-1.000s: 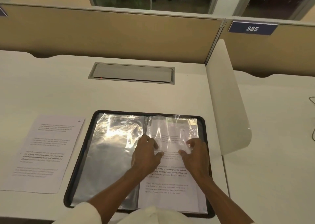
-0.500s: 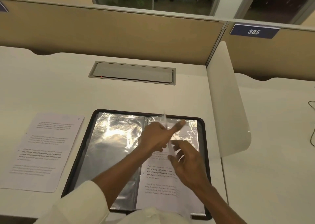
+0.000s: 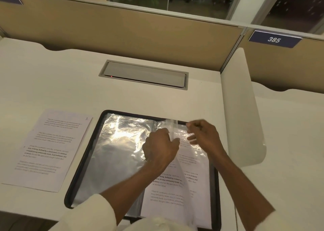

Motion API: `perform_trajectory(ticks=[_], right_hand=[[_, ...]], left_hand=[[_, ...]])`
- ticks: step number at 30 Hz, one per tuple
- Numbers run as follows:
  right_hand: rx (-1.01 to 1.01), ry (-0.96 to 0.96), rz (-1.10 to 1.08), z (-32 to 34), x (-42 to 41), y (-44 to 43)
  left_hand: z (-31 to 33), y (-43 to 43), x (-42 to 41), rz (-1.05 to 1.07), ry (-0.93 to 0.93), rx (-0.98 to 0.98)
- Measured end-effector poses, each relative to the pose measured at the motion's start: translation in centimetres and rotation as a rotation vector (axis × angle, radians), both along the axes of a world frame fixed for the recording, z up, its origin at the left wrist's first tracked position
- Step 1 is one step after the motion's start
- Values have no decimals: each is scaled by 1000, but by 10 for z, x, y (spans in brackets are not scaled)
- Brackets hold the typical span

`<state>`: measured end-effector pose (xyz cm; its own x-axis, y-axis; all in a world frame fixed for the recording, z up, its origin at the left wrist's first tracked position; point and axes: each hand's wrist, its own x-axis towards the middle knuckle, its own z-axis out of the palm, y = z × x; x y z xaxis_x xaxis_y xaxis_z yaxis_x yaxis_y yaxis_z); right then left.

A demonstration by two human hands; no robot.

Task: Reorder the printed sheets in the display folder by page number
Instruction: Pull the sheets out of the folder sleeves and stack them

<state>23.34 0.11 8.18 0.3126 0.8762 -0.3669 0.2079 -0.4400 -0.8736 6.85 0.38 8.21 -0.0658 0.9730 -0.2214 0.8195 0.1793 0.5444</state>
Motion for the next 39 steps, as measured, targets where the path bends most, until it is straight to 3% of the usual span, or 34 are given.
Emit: perform_trajectory(ticks=[5,10,16,23,27,32,35,39], right_hand=[[-140,-158,280,27,-12,80],[-530,-400,576,36,-29,126],[-857,-533,919,37,-38,147],[-1021,-693,1015,6,-23,152],[-971,-734,1048,-8,-15,149],[-793,-867,1025,-10,-1,158],[-661,-830,931,-12,17,168],[-445,-948,820,-21,42,184]], left_hand=[[5,-4,11,-126,63,47],[9,-3,17,-233,137,95],[6,-16,18,-324,107,121],[-55,-42,-35,-480,102,141],[-91,-68,-71,-612,117,15],[-125,-96,-94,-779,97,256],[-129,-97,-97,-809,110,281],[-130,-95,-96,-858,173,270]])
